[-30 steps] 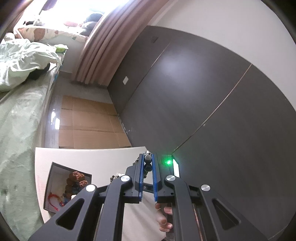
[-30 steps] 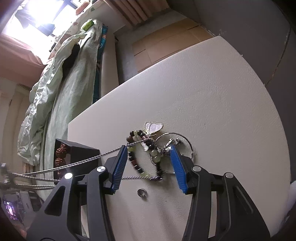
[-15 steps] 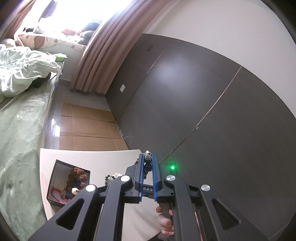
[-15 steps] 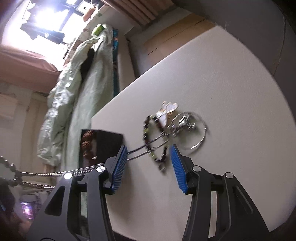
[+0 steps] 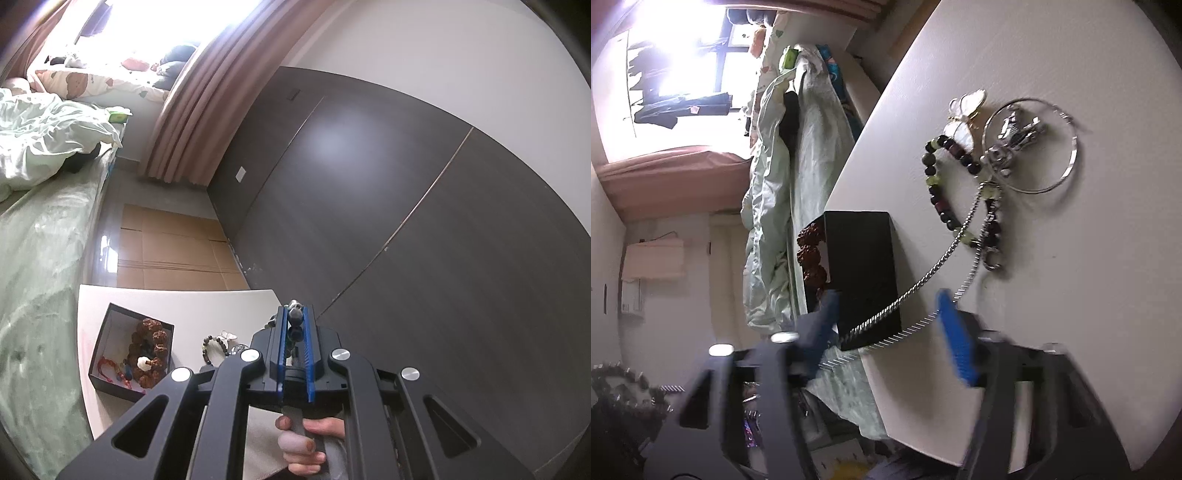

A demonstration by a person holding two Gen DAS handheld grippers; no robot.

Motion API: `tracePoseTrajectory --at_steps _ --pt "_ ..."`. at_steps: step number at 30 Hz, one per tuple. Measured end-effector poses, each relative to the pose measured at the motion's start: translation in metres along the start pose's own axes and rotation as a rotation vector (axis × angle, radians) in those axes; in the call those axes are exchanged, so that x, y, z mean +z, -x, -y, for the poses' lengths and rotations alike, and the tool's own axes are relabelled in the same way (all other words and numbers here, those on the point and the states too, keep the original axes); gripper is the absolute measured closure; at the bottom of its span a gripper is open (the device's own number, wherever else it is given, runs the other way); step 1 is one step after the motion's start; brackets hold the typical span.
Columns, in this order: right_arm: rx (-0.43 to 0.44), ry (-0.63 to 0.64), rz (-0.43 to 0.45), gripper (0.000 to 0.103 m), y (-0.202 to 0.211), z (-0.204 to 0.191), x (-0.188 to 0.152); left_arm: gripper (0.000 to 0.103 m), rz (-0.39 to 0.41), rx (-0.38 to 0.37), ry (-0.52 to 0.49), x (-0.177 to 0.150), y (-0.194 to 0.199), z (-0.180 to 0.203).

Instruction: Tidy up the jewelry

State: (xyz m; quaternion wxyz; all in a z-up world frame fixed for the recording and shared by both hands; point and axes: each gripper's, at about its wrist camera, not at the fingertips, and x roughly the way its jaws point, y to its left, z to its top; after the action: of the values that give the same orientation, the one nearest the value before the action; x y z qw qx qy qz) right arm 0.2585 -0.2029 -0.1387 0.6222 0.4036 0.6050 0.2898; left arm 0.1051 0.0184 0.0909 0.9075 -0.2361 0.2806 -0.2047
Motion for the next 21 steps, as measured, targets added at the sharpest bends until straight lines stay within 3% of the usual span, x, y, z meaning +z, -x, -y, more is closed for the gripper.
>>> tracePoseTrajectory --at_steps 1,10,21 --pt "0.011 -0.006 0.002 0.099 -0.001 0.002 0.000 0.097 0.001 0.001 0.001 0.000 0.001 -0.001" --pt "-0.095 0.189 0.212 0.099 0.046 -0.037 -0.004 0.097 0.051 0.052 0.014 0.005 0.019 -0.016" --pt "-0.182 0.492 0.316 0.099 0.075 -0.112 -0.034 0.097 0.056 0.133 0.049 0.008 0.021 -0.052"
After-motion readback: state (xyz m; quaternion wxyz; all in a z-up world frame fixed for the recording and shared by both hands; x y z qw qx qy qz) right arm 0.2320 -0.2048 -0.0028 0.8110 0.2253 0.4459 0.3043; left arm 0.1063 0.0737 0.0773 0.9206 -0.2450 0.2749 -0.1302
